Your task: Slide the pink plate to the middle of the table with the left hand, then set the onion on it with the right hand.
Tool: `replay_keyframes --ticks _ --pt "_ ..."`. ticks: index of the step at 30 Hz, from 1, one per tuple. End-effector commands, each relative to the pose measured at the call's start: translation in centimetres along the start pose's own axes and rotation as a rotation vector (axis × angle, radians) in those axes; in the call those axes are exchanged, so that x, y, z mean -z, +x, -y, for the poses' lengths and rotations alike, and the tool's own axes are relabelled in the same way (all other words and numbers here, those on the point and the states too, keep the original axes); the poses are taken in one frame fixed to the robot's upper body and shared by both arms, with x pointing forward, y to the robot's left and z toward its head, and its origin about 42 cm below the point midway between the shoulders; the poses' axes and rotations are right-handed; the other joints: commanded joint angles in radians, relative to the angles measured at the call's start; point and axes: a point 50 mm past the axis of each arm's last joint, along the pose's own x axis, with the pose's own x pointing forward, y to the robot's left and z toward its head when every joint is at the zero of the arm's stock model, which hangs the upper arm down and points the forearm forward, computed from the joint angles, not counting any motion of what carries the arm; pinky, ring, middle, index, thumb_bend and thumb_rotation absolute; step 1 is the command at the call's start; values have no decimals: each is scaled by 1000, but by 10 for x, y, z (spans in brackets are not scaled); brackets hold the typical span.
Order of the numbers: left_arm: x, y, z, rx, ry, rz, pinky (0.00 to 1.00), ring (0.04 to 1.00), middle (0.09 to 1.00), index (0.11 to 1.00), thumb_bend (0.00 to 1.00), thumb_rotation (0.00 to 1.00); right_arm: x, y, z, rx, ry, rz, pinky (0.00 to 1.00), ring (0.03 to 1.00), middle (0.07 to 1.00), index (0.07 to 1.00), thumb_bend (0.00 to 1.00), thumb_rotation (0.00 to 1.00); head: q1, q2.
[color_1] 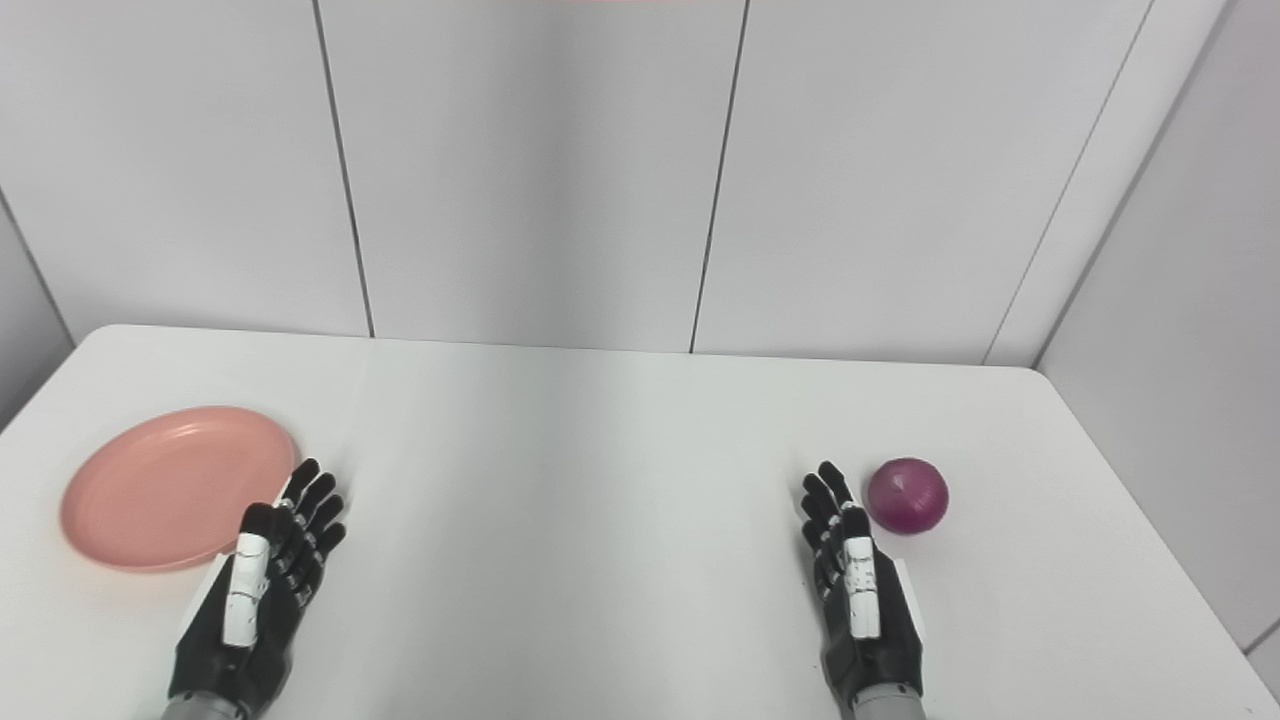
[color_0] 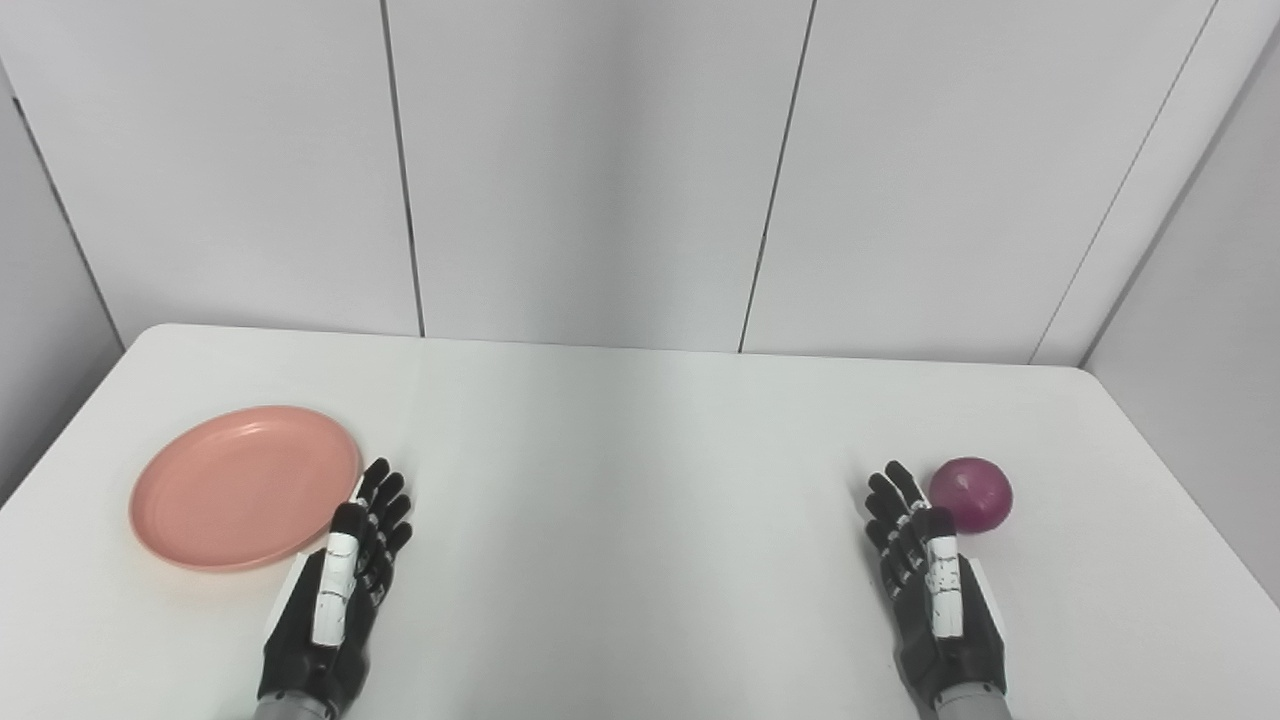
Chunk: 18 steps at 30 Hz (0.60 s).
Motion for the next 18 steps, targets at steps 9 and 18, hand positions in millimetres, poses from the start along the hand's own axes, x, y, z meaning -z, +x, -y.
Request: replay_keyframes --ticks 9,18 --pt "15 -6 -4 -17 0 -92 1000 1000 1000 1000 822 968 36 -19 5 38 31 -180 1000 973 936 955 793 898 2 1" --pt "15 -6 -3 -19 -2 -91 1000 1000 1000 1000 815 970 35 -18 5 37 31 -185 1000 970 929 954 791 900 6 4"
